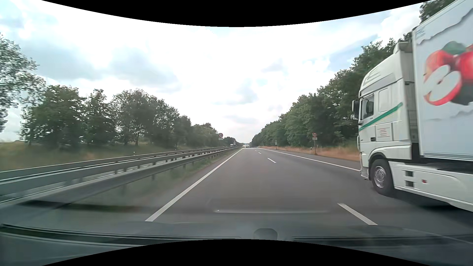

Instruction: Follow the waypoints while adhering to traffic rules and regulations

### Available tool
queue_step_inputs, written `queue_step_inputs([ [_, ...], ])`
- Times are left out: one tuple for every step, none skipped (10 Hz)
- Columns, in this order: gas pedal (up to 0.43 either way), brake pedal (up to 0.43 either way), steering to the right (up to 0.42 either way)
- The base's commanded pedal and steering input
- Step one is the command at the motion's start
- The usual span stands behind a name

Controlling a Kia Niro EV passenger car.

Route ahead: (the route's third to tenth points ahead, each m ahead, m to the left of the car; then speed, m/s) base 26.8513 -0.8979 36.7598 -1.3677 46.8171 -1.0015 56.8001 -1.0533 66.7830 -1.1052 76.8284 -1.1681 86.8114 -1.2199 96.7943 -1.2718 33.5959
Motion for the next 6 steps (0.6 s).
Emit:
queue_step_inputs([
  [0.398, 0.000, -0.004],
  [0.398, 0.000, -0.003],
  [0.398, 0.000, -0.002],
  [0.398, 0.000, -0.001],
  [0.398, 0.000, 0.000],
  [0.398, 0.000, -0.001],
])
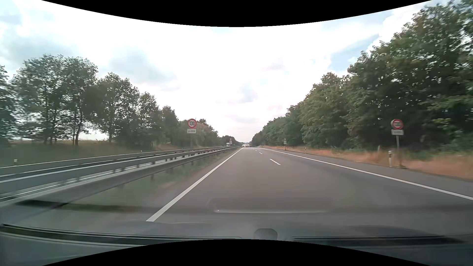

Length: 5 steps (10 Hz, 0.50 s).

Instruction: Follow the waypoints while adhering to traffic rules and regulations

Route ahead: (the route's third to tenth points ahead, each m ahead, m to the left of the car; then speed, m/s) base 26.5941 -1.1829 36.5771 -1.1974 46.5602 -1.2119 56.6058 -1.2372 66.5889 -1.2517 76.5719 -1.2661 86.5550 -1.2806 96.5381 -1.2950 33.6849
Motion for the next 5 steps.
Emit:
queue_step_inputs([
  [0.398, 0.000, 0.000],
  [0.398, 0.000, 0.000],
  [0.398, 0.000, 0.000],
  [0.398, 0.000, -0.001],
  [0.398, 0.000, -0.001],
])
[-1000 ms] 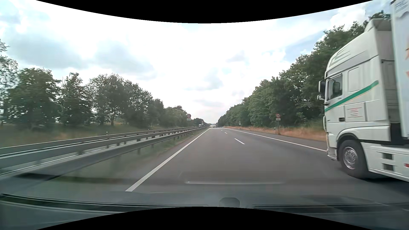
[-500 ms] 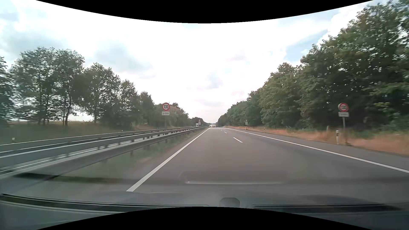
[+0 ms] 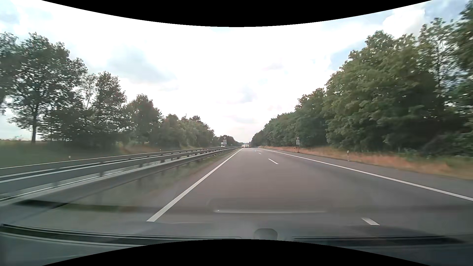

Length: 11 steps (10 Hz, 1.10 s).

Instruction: Follow the waypoints while adhering to traffic rules and regulations

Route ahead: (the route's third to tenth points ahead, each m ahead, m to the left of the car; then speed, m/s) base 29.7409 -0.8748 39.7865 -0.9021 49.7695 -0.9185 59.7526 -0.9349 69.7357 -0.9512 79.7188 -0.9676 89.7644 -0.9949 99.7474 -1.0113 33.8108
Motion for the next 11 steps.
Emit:
queue_step_inputs([
  [0.398, 0.000, -0.001],
  [0.398, 0.000, -0.003],
  [0.398, 0.000, -0.003],
  [0.398, 0.000, -0.003],
  [0.398, 0.000, -0.004],
  [0.398, 0.000, -0.004],
  [0.398, 0.000, -0.004],
  [0.398, 0.000, -0.004],
  [0.398, 0.000, -0.005],
  [0.398, 0.000, -0.005],
  [0.398, 0.000, -0.004],
])
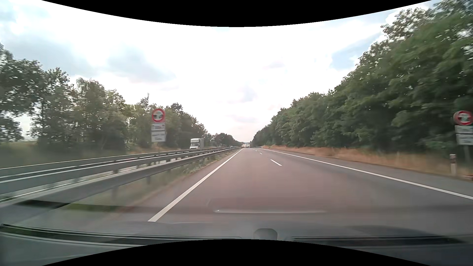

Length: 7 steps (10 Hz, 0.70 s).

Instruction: Follow the waypoints while adhering to traffic rules and regulations

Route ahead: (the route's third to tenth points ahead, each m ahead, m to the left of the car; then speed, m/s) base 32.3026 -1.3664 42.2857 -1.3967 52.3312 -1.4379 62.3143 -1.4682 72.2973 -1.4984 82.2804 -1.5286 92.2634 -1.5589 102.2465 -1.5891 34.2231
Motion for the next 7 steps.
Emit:
queue_step_inputs([
  [0.398, 0.000, -0.003],
  [0.398, 0.000, -0.003],
  [0.398, 0.000, -0.003],
  [0.398, 0.000, -0.001],
  [0.398, 0.000, -0.001],
  [0.398, 0.000, 0.001],
  [0.398, 0.000, 0.002],
])
